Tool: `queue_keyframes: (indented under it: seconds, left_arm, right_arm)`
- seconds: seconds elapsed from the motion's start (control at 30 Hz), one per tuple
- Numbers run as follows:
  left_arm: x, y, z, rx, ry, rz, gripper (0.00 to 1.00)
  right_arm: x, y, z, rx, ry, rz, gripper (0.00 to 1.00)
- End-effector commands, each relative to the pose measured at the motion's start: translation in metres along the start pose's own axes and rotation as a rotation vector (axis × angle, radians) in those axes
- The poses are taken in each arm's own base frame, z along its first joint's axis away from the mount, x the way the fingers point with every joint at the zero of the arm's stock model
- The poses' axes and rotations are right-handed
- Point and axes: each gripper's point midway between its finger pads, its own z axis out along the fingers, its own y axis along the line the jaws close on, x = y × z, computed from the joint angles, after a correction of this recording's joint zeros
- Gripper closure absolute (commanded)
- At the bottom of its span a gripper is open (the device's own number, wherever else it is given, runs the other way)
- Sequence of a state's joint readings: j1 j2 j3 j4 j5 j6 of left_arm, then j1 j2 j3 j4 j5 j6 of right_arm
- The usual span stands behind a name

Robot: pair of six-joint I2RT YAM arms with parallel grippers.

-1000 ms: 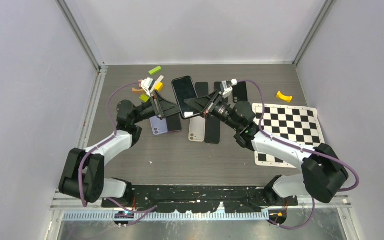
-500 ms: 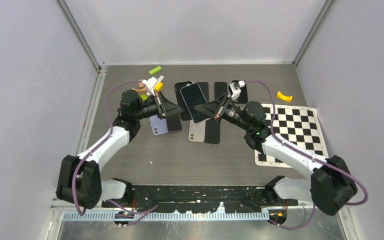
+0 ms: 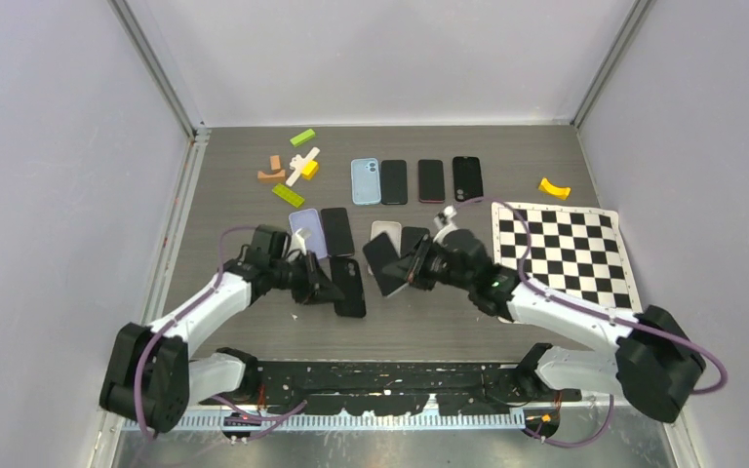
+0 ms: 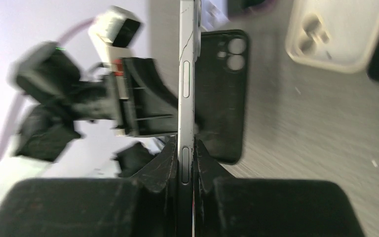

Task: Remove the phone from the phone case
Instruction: Place the phone case at the center of the board.

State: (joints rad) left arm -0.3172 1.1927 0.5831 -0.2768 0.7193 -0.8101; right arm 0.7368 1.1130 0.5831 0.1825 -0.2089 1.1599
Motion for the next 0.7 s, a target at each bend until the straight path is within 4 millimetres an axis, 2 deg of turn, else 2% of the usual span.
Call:
queue_keyframes:
  seconds: [0.0, 0.07, 0.2, 0.37, 0.43, 0.5, 0.57, 0.6, 0.67]
  left_arm:
    - [0.036, 0.02, -0.017, -0.073, 0.039, -0.029, 1.0]
    - [0.044, 0.023, -0.02, -0.075, 0.035, -0.049, 1.0]
    - [0.049, 0.034, -0.019, -0.091, 0.019, -0.061, 1.0]
    - [0.051, 0.047, -0.011, -0.131, 0.061, -0.073, 0.99]
    - [0.051, 0.051, -0.007, -0.132, 0.07, -0.073, 0.95]
    - [0.05, 0.053, -0.005, -0.137, 0.079, -0.071, 0.82]
    - [0.048, 0.052, -0.005, -0.142, 0.084, -0.056, 0.61]
    - [0.039, 0.047, -0.003, -0.123, 0.049, -0.021, 0.52]
    - [0.045, 0.053, -0.009, -0.171, 0.057, -0.05, 0.38]
  right_arm:
    - [0.025, -0.02, 0.017, 0.104, -0.021, -0.059, 0.99]
    - [0.043, -0.024, 0.024, 0.126, -0.005, -0.083, 0.99]
    - [0.062, -0.039, 0.04, 0.181, 0.006, -0.1, 0.99]
    - [0.068, -0.051, 0.057, 0.228, -0.014, -0.144, 0.99]
    - [0.068, -0.051, 0.06, 0.236, -0.032, -0.169, 0.99]
    - [0.07, -0.052, 0.063, 0.24, -0.02, -0.179, 0.99]
    - [0.074, -0.054, 0.066, 0.245, -0.002, -0.176, 0.97]
    - [0.077, -0.056, 0.066, 0.252, 0.005, -0.172, 0.96]
    - [0.08, -0.064, 0.064, 0.272, 0.013, -0.165, 0.92]
